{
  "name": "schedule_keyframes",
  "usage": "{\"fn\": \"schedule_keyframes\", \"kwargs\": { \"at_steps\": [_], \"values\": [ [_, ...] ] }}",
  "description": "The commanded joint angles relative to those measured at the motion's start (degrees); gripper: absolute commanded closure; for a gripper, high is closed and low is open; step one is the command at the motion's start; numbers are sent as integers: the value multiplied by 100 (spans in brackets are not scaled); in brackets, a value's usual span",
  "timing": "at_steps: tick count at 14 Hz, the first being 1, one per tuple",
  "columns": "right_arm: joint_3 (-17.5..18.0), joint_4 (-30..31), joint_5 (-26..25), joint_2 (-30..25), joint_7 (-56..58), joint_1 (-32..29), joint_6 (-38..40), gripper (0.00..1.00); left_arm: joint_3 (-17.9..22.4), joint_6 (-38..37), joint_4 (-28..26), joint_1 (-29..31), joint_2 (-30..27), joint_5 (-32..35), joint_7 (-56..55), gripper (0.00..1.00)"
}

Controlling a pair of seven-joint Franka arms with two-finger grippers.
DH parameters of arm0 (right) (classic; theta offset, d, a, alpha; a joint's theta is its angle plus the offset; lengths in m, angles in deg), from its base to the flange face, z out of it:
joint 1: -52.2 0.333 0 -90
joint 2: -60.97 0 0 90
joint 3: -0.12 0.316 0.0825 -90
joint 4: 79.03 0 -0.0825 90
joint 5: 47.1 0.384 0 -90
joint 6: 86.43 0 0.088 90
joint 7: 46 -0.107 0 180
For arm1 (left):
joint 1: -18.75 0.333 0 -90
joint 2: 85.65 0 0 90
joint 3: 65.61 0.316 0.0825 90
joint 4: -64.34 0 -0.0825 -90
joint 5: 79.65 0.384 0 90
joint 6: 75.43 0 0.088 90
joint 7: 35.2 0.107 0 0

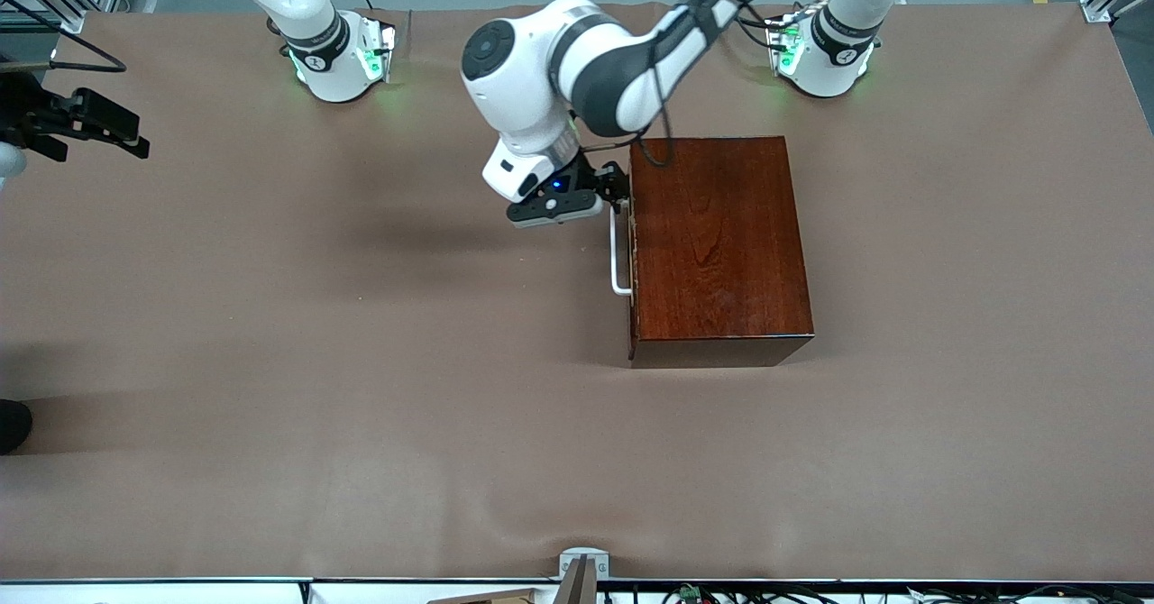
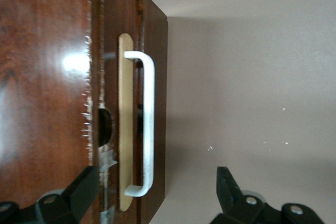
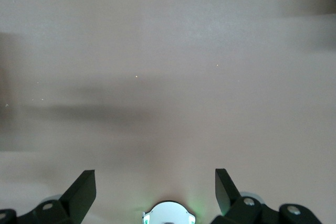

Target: Open drawer, take yellow block, close drawer

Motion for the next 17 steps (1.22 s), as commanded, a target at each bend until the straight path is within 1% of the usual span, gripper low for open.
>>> {"fn": "schedule_keyframes", "kwargs": {
  "at_steps": [1,4,11,14,17],
  "values": [
    [19,89,43,-126,30,-31,4,0,127,107,238,-33,322,147,-62,0],
    [28,89,43,-126,29,-22,4,0,145,116,194,-130,499,182,-71,0],
    [19,98,43,-126,29,-22,4,0,145,134,194,-113,842,384,-54,0],
    [28,89,43,-126,29,-22,4,0,145,292,194,-113,947,384,-80,0],
    [19,89,43,-126,29,-22,4,0,145,660,194,-104,991,375,-351,0]
  ]
}}
